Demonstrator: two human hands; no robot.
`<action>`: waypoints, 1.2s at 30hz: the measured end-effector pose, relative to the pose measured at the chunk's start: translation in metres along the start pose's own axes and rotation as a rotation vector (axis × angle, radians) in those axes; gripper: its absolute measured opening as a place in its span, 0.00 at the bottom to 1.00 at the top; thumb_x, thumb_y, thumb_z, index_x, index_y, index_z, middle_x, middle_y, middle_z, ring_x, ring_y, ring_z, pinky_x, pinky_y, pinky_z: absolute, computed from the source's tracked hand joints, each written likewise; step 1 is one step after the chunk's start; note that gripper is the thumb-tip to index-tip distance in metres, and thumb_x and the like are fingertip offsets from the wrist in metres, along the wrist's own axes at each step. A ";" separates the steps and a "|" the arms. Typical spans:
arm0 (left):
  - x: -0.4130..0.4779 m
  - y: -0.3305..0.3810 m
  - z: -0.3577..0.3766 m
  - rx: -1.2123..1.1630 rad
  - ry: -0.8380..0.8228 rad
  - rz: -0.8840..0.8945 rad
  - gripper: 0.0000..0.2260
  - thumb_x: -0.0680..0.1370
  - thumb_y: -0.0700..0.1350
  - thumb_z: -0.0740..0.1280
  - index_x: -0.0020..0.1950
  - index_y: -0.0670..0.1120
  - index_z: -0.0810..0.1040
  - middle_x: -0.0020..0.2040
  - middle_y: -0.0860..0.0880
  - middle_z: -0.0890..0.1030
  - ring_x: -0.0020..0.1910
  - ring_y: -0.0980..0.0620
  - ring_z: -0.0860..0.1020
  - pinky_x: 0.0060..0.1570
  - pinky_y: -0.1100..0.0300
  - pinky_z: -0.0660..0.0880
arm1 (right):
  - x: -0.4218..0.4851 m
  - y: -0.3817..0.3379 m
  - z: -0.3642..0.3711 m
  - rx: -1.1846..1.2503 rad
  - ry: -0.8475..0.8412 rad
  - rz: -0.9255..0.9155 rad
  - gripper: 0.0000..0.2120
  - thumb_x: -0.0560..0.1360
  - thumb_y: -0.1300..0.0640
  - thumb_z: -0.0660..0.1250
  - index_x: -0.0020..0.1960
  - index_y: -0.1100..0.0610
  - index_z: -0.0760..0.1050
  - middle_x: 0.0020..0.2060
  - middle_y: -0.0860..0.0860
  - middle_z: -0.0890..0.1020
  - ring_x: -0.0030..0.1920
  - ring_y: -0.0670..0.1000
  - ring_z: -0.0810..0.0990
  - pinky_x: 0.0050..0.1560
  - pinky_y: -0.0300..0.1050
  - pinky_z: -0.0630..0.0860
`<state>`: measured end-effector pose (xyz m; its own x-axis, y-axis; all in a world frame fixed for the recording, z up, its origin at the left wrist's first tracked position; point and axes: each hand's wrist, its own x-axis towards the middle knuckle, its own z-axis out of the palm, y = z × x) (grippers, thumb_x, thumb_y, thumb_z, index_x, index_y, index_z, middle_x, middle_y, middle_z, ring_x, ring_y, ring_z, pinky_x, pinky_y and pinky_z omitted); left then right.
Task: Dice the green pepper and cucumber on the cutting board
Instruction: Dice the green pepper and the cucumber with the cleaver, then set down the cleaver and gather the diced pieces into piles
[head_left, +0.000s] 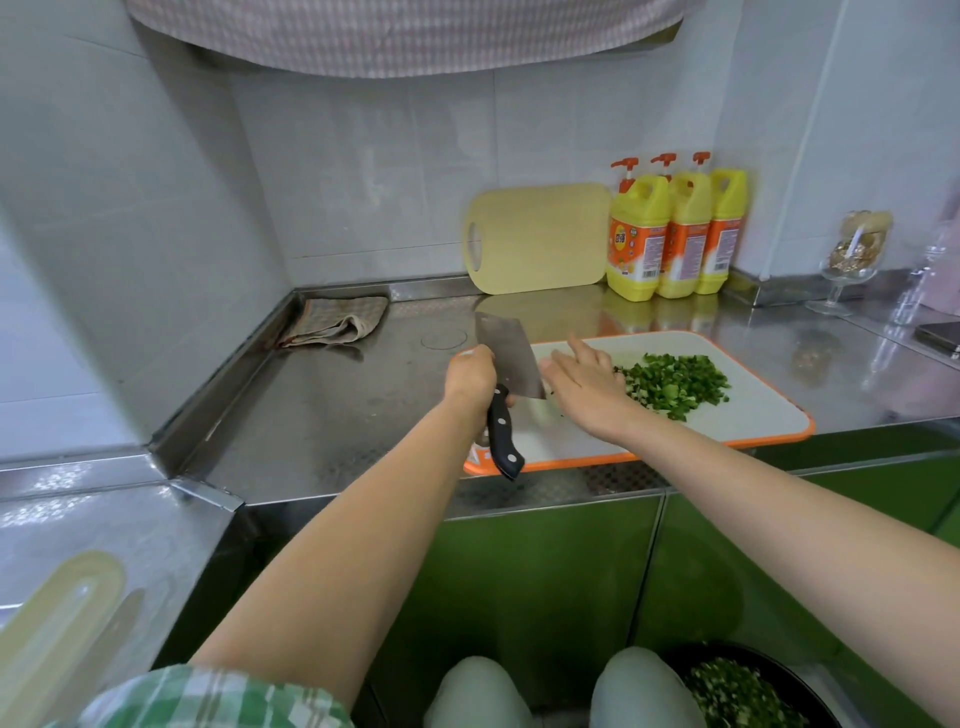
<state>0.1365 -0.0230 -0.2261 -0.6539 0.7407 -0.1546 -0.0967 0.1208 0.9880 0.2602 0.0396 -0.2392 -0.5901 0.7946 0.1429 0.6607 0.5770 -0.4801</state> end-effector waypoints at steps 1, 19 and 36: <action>0.005 0.000 -0.009 0.012 0.020 -0.004 0.08 0.78 0.40 0.58 0.39 0.42 0.69 0.30 0.43 0.69 0.22 0.48 0.69 0.21 0.67 0.64 | -0.001 -0.002 0.002 0.018 -0.005 -0.044 0.24 0.83 0.48 0.48 0.74 0.57 0.65 0.78 0.54 0.53 0.77 0.56 0.51 0.73 0.54 0.51; 0.026 -0.039 -0.108 1.136 0.259 0.049 0.17 0.77 0.45 0.63 0.63 0.38 0.72 0.64 0.36 0.69 0.63 0.37 0.68 0.58 0.51 0.69 | -0.005 -0.026 0.051 -0.343 -0.186 -0.227 0.18 0.80 0.46 0.56 0.59 0.58 0.74 0.60 0.57 0.75 0.60 0.58 0.73 0.54 0.49 0.67; 0.000 -0.042 0.034 1.092 -0.130 0.681 0.15 0.78 0.46 0.64 0.63 0.45 0.78 0.61 0.41 0.75 0.63 0.41 0.69 0.61 0.52 0.67 | -0.022 0.046 -0.004 0.208 0.241 -0.165 0.17 0.80 0.60 0.60 0.68 0.58 0.70 0.65 0.54 0.72 0.66 0.51 0.71 0.64 0.44 0.67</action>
<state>0.1658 -0.0059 -0.2675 -0.2456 0.9171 0.3141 0.9249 0.1246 0.3593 0.3060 0.0495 -0.2609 -0.5382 0.7297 0.4217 0.4419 0.6704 -0.5961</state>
